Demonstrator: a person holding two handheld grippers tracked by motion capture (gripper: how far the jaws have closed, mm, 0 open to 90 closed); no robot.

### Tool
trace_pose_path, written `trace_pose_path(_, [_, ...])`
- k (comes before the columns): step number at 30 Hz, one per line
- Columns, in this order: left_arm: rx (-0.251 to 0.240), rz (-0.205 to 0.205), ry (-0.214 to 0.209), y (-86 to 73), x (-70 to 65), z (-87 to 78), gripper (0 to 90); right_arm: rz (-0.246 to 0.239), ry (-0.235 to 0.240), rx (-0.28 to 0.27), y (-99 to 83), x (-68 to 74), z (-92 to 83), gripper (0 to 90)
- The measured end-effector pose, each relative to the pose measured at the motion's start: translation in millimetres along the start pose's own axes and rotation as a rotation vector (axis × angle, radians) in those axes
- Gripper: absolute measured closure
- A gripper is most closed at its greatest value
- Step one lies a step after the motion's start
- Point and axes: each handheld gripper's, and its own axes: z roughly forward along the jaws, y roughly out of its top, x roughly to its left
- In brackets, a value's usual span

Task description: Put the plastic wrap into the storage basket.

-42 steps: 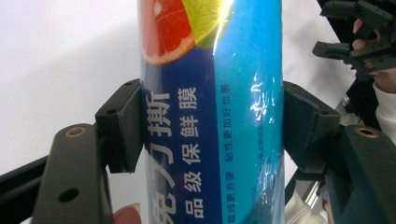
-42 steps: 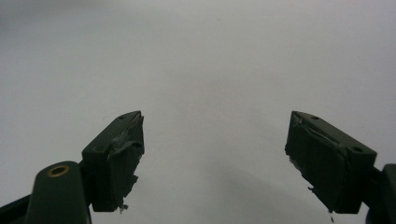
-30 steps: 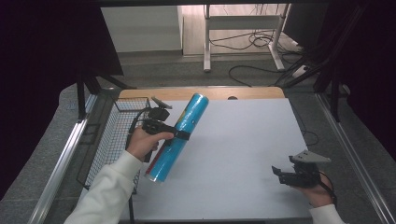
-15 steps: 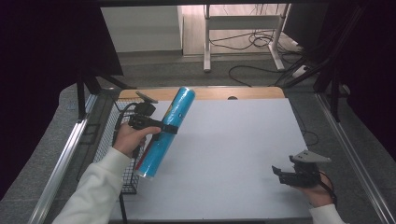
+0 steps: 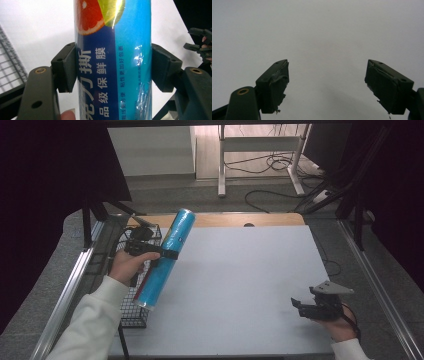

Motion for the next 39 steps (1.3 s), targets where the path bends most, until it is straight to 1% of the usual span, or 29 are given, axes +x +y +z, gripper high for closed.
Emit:
trace_pose_path(1, [-0.004,-0.007,0.006,-0.5,3.1,-3.4,31.7,0.0,0.0,0.0,0.0,0.1,0.0,20.0])
trace_pose_path(6, [-0.006,-0.013,0.018,-1.7,9.5,-9.2,31.7,-0.002,0.0,0.003,0.1,0.3,0.2,20.0])
trace_pose_path(7, [-0.007,-0.02,0.023,-2.6,13.4,-12.2,31.6,-0.002,0.0,0.002,0.1,0.5,0.4,20.0])
trace_pose_path(9, [-0.008,-0.025,0.03,-3.4,17.2,-14.6,31.7,-0.003,0.0,0.004,0.2,0.5,0.3,20.0])
trace_pose_path(12, [-0.012,-0.033,0.036,-4.3,20.5,-16.4,31.7,-0.003,0.0,0.006,0.0,0.4,0.8,19.9])
trace_pose_path(13, [-0.014,-0.038,0.041,-5.2,24.4,-17.9,31.7,-0.003,-0.001,0.006,-0.1,0.3,0.9,19.9])
trace_pose_path(15, [-0.013,-0.041,0.043,-5.6,25.9,-18.4,31.7,-0.003,-0.001,0.009,-0.3,0.1,1.0,19.9])
trace_pose_path(16, [-0.013,-0.052,0.049,-6.9,30.2,-19.9,31.7,-0.002,-0.003,0.01,-0.5,0.0,1.2,19.9])
trace_pose_path(21, [-0.012,-0.061,0.062,-9.8,38.5,-22.6,31.7,-0.003,-0.004,0.011,-0.3,0.0,1.0,19.9])
trace_pose_path(22, [-0.022,-0.077,0.069,-11.3,42.2,-23.2,31.7,-0.004,-0.005,0.01,-0.2,-0.1,1.0,19.9])
trace_pose_path(23, [-0.012,-0.072,0.078,-11.8,44.6,-24.7,31.7,-0.004,-0.005,0.009,-0.1,0.0,0.9,19.9])
trace_pose_path(24, [-0.012,-0.072,0.078,-11.8,44.6,-24.7,31.7,-0.004,-0.005,0.009,-0.1,0.0,0.9,19.9])
trace_pose_path(25, [-0.011,-0.083,0.091,-12.9,48.5,-25.9,31.7,-0.005,-0.005,0.01,0.0,0.2,1.1,19.8])
trace_pose_path(26, [-0.011,-0.083,0.091,-12.9,48.5,-25.9,31.7,-0.005,-0.005,0.01,0.0,0.2,1.1,19.8])
trace_pose_path(27, [-0.02,-0.095,0.096,-13.4,49.9,-26.0,31.7,-0.005,-0.005,0.011,0.0,0.6,1.3,19.8])
trace_pose_path(28, [-0.016,-0.093,0.101,-13.9,52.6,-27.1,31.7,-0.005,-0.005,0.011,0.0,0.6,1.3,19.8])
trace_pose_path(29, [-0.016,-0.104,0.111,-14.7,57.0,-28.4,31.7,-0.005,-0.005,0.011,0.0,0.7,1.5,19.8])
trace_pose_path(31, [-0.024,-0.119,0.117,-15.6,61.0,-28.9,31.7,-0.005,-0.005,0.012,-0.1,0.5,1.6,19.8])
trace_pose_path(32, [-0.024,-0.119,0.117,-15.6,61.0,-28.9,31.7,-0.005,-0.005,0.012,-0.1,0.5,1.6,19.8])
trace_pose_path(33, [-0.022,-0.131,0.137,-16.8,65.9,-29.0,31.7,-0.005,-0.005,0.013,-0.3,0.3,1.8,19.8])
trace_pose_path(34, [-0.016,-0.132,0.145,-17.5,68.6,-28.9,31.7,-0.004,-0.004,0.014,-0.4,0.1,1.9,19.8])
trace_pose_path(36, [-0.015,-0.148,0.161,-18.6,72.9,-27.2,31.7,-0.006,-0.004,0.015,-0.6,0.1,2.1,19.8])
trace_pose_path(37, [-0.015,-0.148,0.161,-18.6,72.9,-27.2,31.7,-0.006,-0.004,0.015,-0.6,0.1,2.2,19.8])
trace_pose_path(38, [-0.005,-0.157,0.185,-20.1,78.4,-24.3,31.7,-0.007,-0.005,0.016,-0.6,0.2,2.2,19.8])
trace_pose_path(39, [0.001,-0.158,0.196,-20.7,80.8,-22.8,31.7,-0.007,-0.004,0.015,-0.5,0.3,2.2,19.7])
